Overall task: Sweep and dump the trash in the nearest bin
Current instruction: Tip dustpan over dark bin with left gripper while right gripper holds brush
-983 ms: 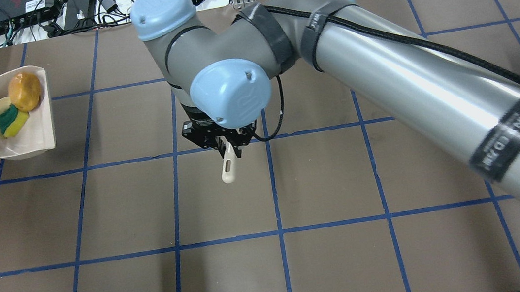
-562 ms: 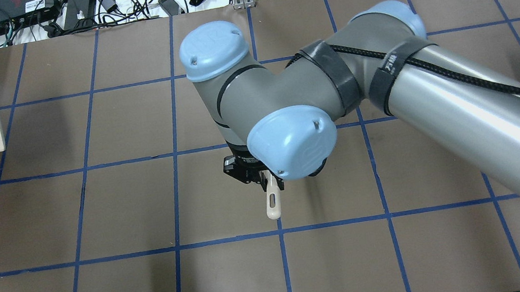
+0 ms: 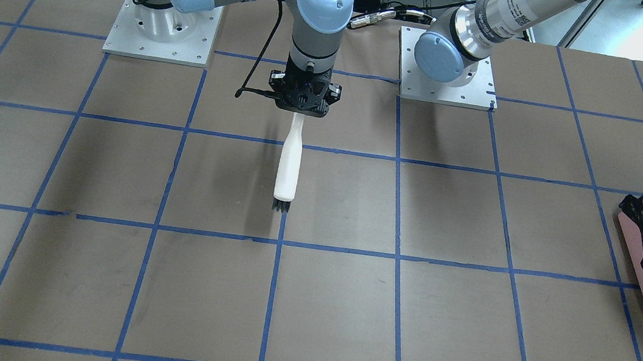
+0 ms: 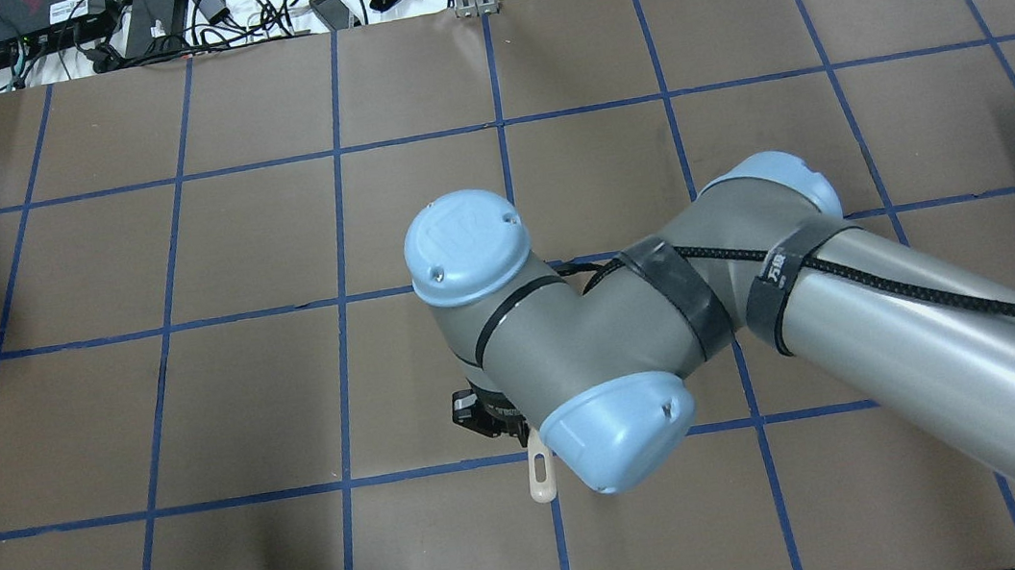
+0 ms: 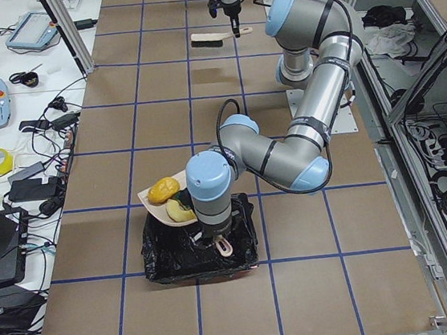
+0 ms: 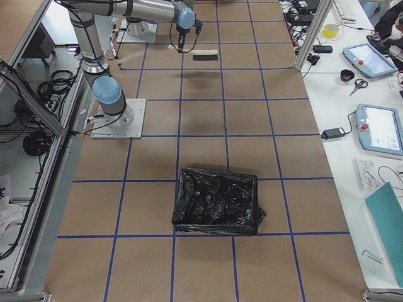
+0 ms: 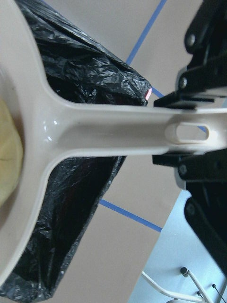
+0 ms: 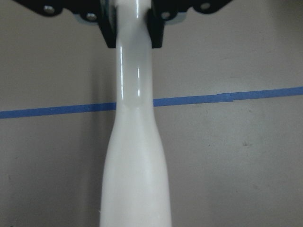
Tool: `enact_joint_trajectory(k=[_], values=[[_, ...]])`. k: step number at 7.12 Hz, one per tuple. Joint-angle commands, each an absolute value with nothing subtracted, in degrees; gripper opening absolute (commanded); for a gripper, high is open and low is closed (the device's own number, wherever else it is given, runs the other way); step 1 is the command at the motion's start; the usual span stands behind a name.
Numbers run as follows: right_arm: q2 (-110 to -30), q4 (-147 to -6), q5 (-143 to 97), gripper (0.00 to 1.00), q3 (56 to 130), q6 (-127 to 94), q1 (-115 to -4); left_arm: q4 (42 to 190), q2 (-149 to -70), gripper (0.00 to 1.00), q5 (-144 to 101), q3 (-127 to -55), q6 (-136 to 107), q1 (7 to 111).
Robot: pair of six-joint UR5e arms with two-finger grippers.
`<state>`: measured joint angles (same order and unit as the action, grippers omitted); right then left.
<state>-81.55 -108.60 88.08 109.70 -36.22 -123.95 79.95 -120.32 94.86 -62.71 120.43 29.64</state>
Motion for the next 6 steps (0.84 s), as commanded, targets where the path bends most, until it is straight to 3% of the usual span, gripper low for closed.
enact_joint_trajectory(k=[1,4,6], values=[[-81.0,-110.5,90.9,0.0,113.0,-36.1,-126.4,72.4,-123.1,0.0,100.2,-62.1,120.8,28.4],[-80.9,-110.7,91.6,0.0,115.3,-36.2,-126.7,64.1,-123.8,0.0,106.8,-62.7,125.1,28.5],[-80.0,-112.0,91.1,0.0,114.8,-36.5,-127.8,54.8,-123.3,0.0,108.2,-67.5,130.3,28.7]])
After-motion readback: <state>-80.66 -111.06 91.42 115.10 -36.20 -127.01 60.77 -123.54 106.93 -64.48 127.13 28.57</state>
